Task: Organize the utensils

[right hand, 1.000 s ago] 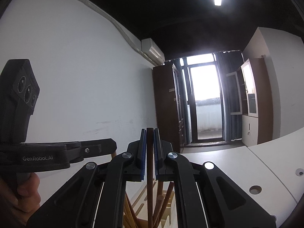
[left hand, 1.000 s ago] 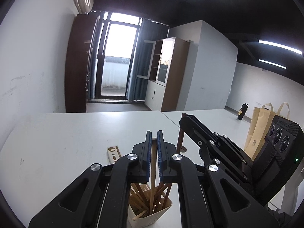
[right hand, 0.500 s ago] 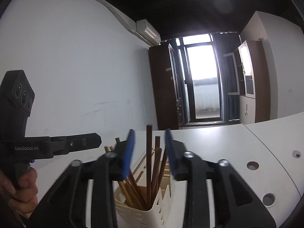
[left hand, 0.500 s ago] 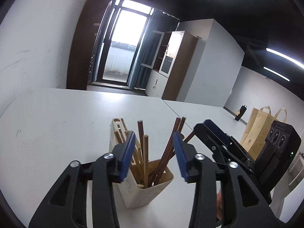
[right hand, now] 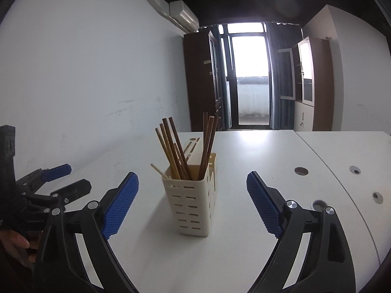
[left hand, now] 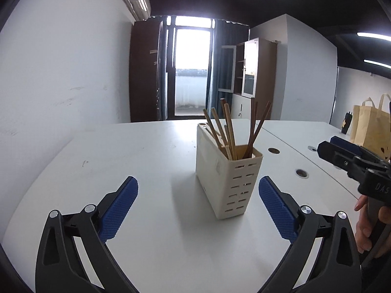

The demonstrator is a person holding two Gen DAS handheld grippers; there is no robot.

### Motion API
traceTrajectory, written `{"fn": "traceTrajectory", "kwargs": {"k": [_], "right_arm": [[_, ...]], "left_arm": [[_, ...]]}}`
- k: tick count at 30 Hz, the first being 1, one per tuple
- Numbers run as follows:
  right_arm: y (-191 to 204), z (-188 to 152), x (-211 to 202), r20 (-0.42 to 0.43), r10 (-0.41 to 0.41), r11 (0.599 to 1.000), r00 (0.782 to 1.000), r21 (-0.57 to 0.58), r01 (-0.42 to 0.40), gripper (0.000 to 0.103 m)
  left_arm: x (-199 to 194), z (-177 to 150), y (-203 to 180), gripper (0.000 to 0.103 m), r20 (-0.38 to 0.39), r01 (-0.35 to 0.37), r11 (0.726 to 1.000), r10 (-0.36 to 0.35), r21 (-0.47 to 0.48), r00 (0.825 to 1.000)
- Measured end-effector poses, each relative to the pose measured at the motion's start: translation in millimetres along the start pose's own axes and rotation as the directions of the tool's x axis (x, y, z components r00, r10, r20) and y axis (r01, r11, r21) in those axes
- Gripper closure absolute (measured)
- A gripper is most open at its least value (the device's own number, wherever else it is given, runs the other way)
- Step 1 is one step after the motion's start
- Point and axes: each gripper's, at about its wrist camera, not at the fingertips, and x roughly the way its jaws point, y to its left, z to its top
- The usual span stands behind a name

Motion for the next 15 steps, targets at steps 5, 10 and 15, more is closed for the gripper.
{"fn": "traceTrajectory", "kwargs": {"k": [5, 10, 15], "right_arm": [[4, -5, -1, -0.020, 0.009, 1.000, 1.000, -0.027, -0.010, 0.012], [7, -17, -6, -0.001, 0.021, 0.999, 1.000, -0.049, -0.021, 0.012], [7, -26, -9, 0.012, 0.001, 0.998, 1.000, -0.067, -0.001, 0.012]], "left_arm": [[12, -11, 6, 0.006, -0.021, -0.009, 1.000, 0.009, -0.002, 1.000], [14, -23, 6, 0.006, -0.045, 0.002, 1.000, -0.001, 0.008, 0.999], [12, -37, 2, 0.006, -0.065, -0.011, 1.000, 0.013, 0.024, 0.998]]}}
